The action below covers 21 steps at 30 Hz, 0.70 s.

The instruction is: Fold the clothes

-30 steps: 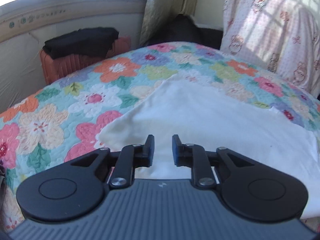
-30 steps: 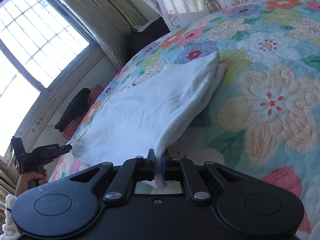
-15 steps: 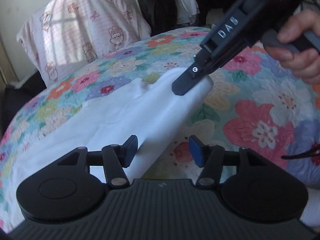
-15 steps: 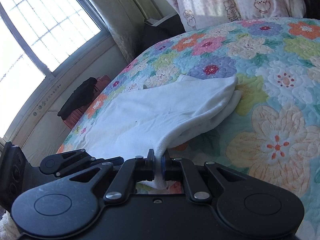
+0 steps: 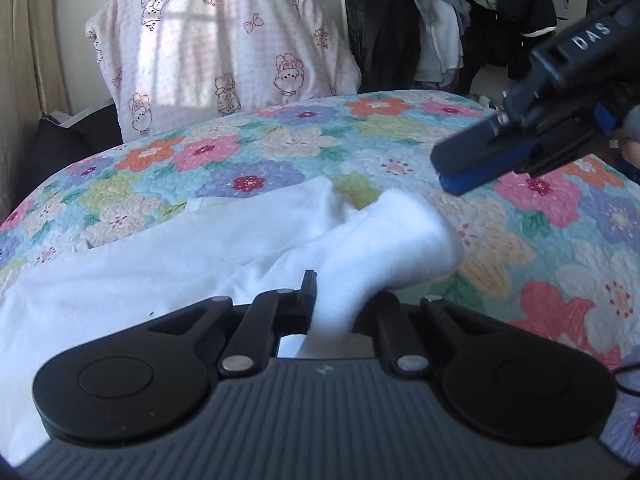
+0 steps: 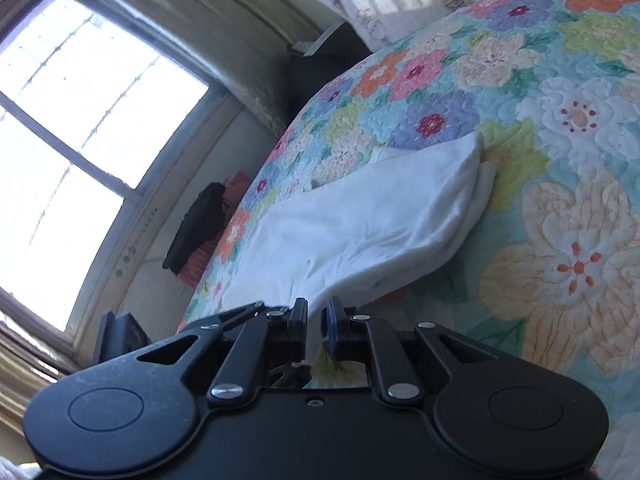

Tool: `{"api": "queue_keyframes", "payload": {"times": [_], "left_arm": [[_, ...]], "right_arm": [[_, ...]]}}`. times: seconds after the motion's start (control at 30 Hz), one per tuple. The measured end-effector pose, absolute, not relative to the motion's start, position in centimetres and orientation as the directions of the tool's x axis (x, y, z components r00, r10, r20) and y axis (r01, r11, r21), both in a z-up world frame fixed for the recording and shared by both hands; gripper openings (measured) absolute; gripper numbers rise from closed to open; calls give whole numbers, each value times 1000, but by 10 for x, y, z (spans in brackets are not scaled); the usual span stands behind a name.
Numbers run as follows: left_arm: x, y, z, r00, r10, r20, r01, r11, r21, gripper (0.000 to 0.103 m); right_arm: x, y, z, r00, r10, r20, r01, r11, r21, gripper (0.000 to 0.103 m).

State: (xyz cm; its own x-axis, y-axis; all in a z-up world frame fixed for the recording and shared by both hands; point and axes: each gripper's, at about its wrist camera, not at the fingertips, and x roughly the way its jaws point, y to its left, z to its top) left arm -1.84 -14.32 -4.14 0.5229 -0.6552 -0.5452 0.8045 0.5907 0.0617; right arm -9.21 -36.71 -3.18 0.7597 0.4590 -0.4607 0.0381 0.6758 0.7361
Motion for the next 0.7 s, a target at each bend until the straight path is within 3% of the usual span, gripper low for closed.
{"api": "queue_keyframes", "payload": {"times": [0.03, 0.1, 0.27, 0.47, 0.7], "left_arm": [[-16, -139, -41, 521, -662, -539, 802, 596, 45, 8], [-12, -134, -40, 516, -670, -534, 792, 610, -1, 8], [-9, -128, -37, 518, -675, -526, 769, 636, -59, 8], [-9, -128, -40, 551, -648, -526, 731, 678, -70, 8], [-16, -126, -36, 606, -627, -490, 709, 705, -26, 8]], "right_arm": [[-86, -378, -36, 765, 433, -476, 75, 675, 734, 54], [-75, -400, -43, 773, 381, -507, 148, 669, 728, 71], [-35, -414, -95, 666, 434, -607, 281, 608, 742, 71], [-15, -416, -114, 730, 517, -447, 215, 447, 868, 71], [18, -411, -125, 776, 395, -492, 243, 532, 811, 76]]}}
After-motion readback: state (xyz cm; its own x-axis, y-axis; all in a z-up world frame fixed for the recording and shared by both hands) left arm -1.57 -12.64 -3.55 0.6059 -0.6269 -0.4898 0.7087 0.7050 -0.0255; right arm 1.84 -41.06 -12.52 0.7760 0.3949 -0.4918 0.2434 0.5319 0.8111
